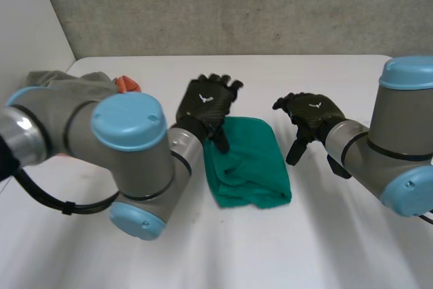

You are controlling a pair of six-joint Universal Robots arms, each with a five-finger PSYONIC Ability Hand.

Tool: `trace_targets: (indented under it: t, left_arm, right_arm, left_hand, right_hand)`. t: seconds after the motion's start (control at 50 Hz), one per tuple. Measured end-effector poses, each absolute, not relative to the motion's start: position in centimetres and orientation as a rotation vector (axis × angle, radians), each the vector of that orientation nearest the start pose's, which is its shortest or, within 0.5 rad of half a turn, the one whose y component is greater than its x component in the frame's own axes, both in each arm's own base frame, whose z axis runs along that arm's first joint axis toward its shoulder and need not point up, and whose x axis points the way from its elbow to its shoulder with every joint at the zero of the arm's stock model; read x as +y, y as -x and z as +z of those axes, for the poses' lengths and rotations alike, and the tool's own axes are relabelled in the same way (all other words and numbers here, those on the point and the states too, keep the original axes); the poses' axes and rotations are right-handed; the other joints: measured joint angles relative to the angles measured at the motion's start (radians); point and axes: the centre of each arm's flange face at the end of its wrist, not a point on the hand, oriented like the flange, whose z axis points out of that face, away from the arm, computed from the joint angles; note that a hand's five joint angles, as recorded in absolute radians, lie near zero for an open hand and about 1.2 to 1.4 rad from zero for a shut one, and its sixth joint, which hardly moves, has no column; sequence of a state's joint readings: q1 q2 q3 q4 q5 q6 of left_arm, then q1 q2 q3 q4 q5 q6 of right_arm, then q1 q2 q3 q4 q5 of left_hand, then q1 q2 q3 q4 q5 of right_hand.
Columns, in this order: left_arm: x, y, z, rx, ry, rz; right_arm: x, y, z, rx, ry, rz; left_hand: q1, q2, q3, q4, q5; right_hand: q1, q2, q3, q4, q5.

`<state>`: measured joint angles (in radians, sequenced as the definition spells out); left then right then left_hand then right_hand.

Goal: Fold the laundry.

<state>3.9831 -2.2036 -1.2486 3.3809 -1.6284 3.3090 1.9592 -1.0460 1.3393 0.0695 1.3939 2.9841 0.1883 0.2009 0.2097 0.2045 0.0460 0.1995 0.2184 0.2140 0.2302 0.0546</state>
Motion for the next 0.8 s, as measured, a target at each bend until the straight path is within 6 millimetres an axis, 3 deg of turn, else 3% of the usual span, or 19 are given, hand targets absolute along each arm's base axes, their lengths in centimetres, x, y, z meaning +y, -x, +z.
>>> trace_targets:
  t: [0.2, 0.46, 0.58, 0.68, 0.72, 0.74, 0.8]
  left_arm:
    - [-23.5, 38.5, 14.4, 2.495, -1.152, -2.033]
    - [-23.6, 36.8, 12.3, 2.383, -1.302, -1.789]
    - [-24.0, 36.9, 14.0, 2.328, -1.305, -1.852]
    - [-24.4, 37.1, 18.4, 2.273, -1.242, -2.037]
    - [-24.4, 37.0, 18.9, 2.268, -1.235, -2.057]
    - [-24.6, 36.9, 21.1, 2.25, -1.215, -2.153]
    - [-24.7, 36.6, 23.1, 2.243, -1.225, -2.24]
  right_arm:
    - [-30.5, -29.0, 14.8, 2.332, 0.829, -1.449]
    - [-30.4, -29.5, 13.0, 2.357, 0.979, -1.416]
    - [-30.0, -29.0, 14.3, 2.353, 1.035, -1.493]
    - [-29.4, -28.1, 15.8, 2.341, 0.977, -1.599]
    - [-29.1, -27.9, 16.1, 2.338, 0.95, -1.626]
    - [-28.6, -27.4, 16.6, 2.334, 0.897, -1.66]
    - [-27.5, -26.6, 16.9, 2.339, 0.777, -1.675]
  left_hand:
    - [0.001, 0.0, 0.0, 0.0, 0.0]
    - [0.0, 0.0, 0.0, 0.0, 0.0]
    - [0.0, 0.0, 0.0, 0.0, 0.0]
    - [0.0, 0.0, 0.0, 0.0, 0.0]
    - [0.0, 0.0, 0.0, 0.0, 0.0]
    - [0.0, 0.0, 0.0, 0.0, 0.0]
    - [0.0, 0.0, 0.0, 0.0, 0.0]
  right_hand:
    - [0.0, 0.0, 0.0, 0.0, 0.0]
    - [-0.027, 0.0, 0.0, 0.0, 0.0]
    - [-0.029, 0.0, 0.0, 0.0, 0.0]
    - [-0.029, 0.0, 0.0, 0.0, 0.0]
    - [-0.029, 0.0, 0.0, 0.0, 0.0]
    - [-0.029, 0.0, 0.0, 0.0, 0.0]
    - [-0.029, 0.0, 0.0, 0.0, 0.0]
